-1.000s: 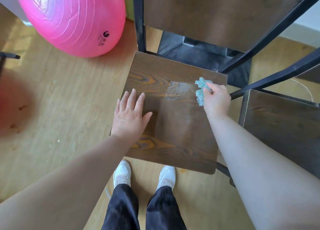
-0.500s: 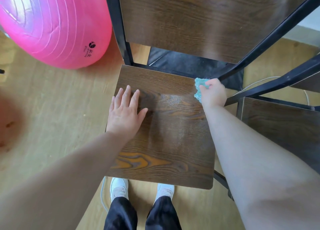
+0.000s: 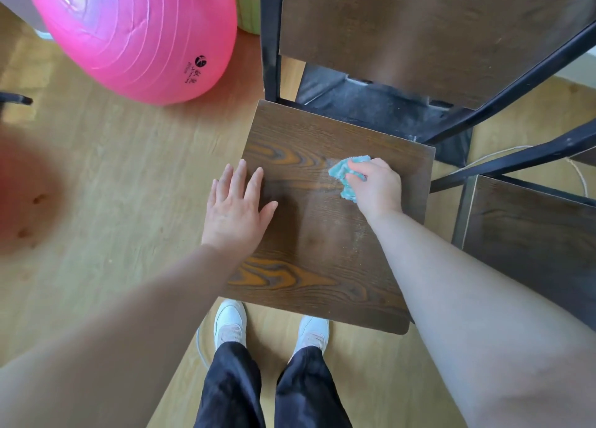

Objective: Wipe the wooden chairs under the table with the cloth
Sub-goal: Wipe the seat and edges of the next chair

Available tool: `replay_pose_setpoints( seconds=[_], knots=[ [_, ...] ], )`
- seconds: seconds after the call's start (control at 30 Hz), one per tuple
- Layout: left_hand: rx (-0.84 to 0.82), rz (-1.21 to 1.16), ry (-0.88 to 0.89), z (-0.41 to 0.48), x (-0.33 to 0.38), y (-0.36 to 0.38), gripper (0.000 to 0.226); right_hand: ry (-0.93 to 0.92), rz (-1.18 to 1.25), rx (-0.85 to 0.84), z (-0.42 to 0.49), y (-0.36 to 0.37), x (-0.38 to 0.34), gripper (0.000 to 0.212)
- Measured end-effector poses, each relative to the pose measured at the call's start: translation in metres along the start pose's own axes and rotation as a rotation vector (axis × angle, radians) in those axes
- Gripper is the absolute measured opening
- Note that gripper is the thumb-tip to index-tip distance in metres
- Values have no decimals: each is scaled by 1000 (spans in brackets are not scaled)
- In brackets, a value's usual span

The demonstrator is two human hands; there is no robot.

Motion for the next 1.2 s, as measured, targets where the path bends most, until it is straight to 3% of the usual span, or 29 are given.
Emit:
replay_pose_setpoints(
  seconds=[0.4,0.57,0.73,0.97,1.2],
  knots=[
    [48,-2,-36,-48,-24,-3,66,-447,-6,-177,-122,65,-22,21],
    [50,3,-3,-67,-22,2,65,-520,10,-274,-194,92,-5,20],
    [27,20,1,-81,-21,9,65,-560,27,-252,-224,97,5,20],
    [-13,32,6,-79,-14,16,66,-281,228,-124,-208,67,6,18],
    [-19,40,28,-50,8,15,66,168,297,175,-73,-5,31,22]
  ],
)
Point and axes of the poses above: each hand's wrist, its own z-axis towards the middle knuckle, its own y-axis out of the palm, x = y × z, the point moved 3 cm from there along z, towards the middle knuckle, and after that the axes turned 10 degrees about -z, right-handed, at the moved point
